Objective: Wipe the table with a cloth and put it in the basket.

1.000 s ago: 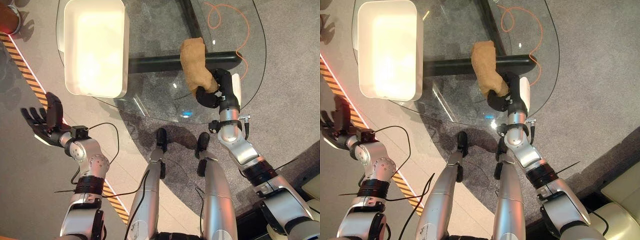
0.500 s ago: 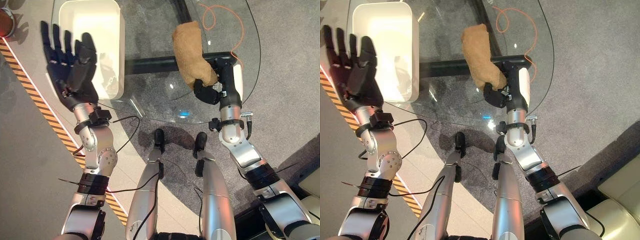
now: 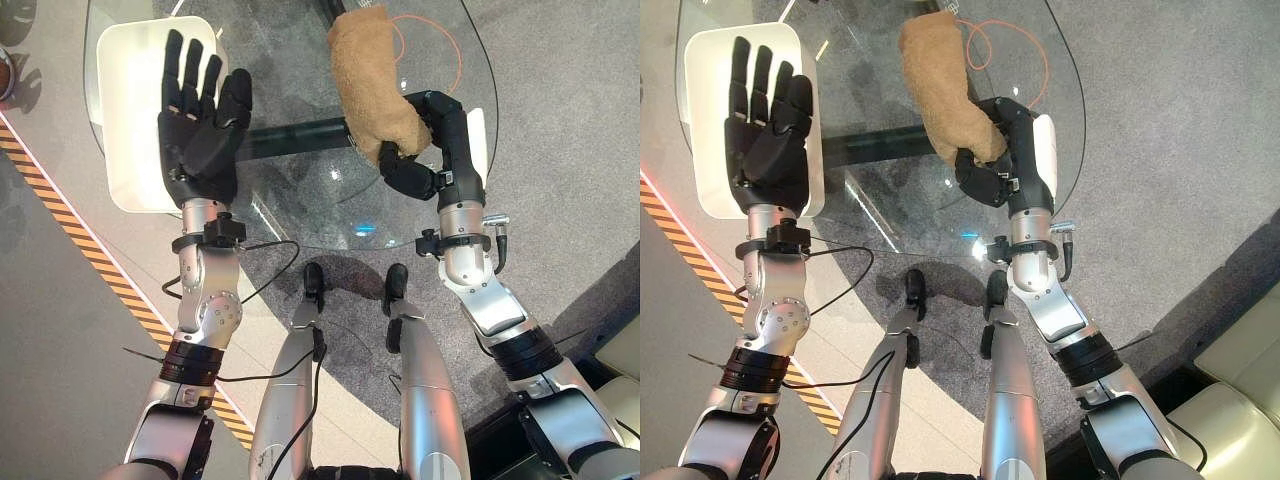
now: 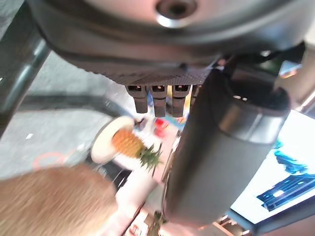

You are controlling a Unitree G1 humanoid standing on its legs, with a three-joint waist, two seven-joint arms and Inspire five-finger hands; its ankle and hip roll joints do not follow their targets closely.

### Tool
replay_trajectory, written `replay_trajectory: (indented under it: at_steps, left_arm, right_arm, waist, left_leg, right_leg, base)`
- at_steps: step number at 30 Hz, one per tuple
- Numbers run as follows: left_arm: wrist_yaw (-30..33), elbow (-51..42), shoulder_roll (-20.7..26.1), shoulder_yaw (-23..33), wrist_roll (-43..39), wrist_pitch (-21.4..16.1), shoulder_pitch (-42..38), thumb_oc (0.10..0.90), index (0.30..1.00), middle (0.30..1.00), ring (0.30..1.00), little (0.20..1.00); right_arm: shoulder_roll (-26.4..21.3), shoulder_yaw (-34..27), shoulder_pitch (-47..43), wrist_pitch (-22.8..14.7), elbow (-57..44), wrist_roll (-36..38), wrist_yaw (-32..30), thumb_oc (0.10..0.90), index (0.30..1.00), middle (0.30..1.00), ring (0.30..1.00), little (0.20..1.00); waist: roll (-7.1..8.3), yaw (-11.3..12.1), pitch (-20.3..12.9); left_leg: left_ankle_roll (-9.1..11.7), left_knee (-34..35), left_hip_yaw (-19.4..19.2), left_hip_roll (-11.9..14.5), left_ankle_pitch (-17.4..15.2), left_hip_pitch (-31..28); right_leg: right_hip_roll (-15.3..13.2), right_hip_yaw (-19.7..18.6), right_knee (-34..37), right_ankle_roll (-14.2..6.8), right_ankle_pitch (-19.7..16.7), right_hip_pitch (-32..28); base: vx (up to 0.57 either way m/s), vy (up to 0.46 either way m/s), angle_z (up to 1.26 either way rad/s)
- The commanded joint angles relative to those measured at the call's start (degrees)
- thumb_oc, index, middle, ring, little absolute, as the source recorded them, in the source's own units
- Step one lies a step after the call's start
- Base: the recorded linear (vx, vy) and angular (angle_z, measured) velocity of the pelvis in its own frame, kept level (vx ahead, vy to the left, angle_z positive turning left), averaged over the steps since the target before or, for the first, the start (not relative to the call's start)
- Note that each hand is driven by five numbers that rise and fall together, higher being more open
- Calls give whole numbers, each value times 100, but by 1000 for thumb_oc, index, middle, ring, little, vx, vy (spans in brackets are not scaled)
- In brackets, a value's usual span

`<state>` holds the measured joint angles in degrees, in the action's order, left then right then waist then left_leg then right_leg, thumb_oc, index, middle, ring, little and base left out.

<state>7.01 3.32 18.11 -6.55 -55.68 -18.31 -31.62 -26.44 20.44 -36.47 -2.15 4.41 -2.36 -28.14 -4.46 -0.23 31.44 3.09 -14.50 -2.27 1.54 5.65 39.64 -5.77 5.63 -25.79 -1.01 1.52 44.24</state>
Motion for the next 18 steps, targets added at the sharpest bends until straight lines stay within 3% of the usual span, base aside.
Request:
replay_trajectory:
  at_steps: [1,18]
  left_arm:
    - [-408,-772,146,27,-145,-168,-542,800,900,900,900,900]
    - [-779,-967,19,-246,-736,189,-861,800,900,900,900,900]
  right_arm:
    - [243,-180,-779,-1044,-1607,-331,-52,100,300,300,300,200]
    - [246,157,-1029,-886,-1693,-178,150,100,300,300,300,200]
  waist:
    - [40,-30,-165]
    - [66,-67,-165]
  left_leg:
    - [-153,-57,-224,-380,-421,-235]
    - [-136,-11,-254,-378,-411,-257]
  right_leg:
    - [300,121,279,-95,308,-465]
    - [308,145,290,-70,309,-454]
  base:
    - [7,12,-4]
    - [1,1,0]
